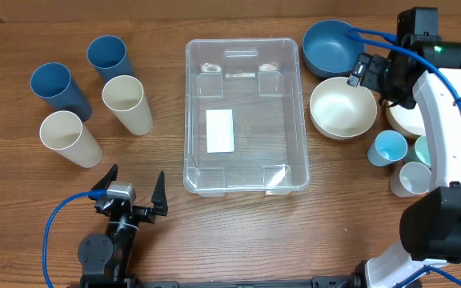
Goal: Pack container
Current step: 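Reach the right gripper to the cream bowl and grasp its rim, then lift the cream bowl and lower it into the clear container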
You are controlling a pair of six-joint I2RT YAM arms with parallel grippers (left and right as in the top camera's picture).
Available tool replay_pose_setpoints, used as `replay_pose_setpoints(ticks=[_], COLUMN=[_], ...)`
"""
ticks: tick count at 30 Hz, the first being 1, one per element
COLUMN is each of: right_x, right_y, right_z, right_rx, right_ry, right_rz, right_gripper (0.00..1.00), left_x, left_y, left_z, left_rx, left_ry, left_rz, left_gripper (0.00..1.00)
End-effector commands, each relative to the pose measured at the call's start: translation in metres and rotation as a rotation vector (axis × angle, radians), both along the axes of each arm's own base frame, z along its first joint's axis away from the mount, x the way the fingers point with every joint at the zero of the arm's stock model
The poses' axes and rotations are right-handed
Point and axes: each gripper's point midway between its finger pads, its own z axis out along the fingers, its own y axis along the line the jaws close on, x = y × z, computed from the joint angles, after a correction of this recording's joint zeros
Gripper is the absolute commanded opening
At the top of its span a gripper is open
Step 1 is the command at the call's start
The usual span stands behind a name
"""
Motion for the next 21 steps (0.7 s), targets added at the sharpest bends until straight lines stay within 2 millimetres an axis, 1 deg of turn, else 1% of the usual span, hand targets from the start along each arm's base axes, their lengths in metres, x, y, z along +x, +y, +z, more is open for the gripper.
replay_pose_setpoints(ticks=[1, 6, 8, 12, 16, 17, 18, 19, 21], right_x=[-0.006, -0.009, -0.012, -0.013, -0.005, -0.003, -0.002, 0.0, 0.001], right_y=[-0.006, -0.008, -0.013, -0.023, -0.026, -0.025, -0.025, -0.025, -0.025], right_z=[-0.043, -0.078, -0.091, -0.103, -0.11, -0.111, -0.112, -0.112, -0.112], right_rx=[-0.006, -0.002, 0.003, 0.029, 0.051, 0.055, 0.054, 0.055, 0.056], right_ry=[0.089, 0.099, 0.101, 0.086, 0.038, 0.027, 0.018, 0.011, 0.005], right_rz=[-0.022, -0.034, -0.058, -0.086, -0.093, -0.091, -0.09, -0.089, -0.088], right_gripper=[1.0, 1.0, 1.0, 1.0, 0.98, 0.95, 0.88, 0.74, 0.62], left_x=[0.0, 0.0, 0.0, 0.0, 0.0, 0.0, 0.0, 0.0, 0.0], left_y=[0.002, 0.002, 0.002, 0.002, 0.002, 0.002, 0.002, 0.002, 0.002], left_z=[0.001, 0.001, 0.001, 0.001, 0.001, 0.001, 0.001, 0.001, 0.001], left_rx=[-0.01, -0.01, -0.01, -0.01, -0.01, -0.01, -0.01, -0.01, -0.01], left_ry=[-0.005, -0.005, -0.005, -0.005, -0.005, -0.005, -0.005, -0.005, -0.005], left_rz=[0.012, 0.012, 0.012, 0.012, 0.012, 0.012, 0.012, 0.012, 0.012], left_gripper=[1.0, 1.0, 1.0, 1.0, 1.0, 1.0, 1.0, 1.0, 1.0])
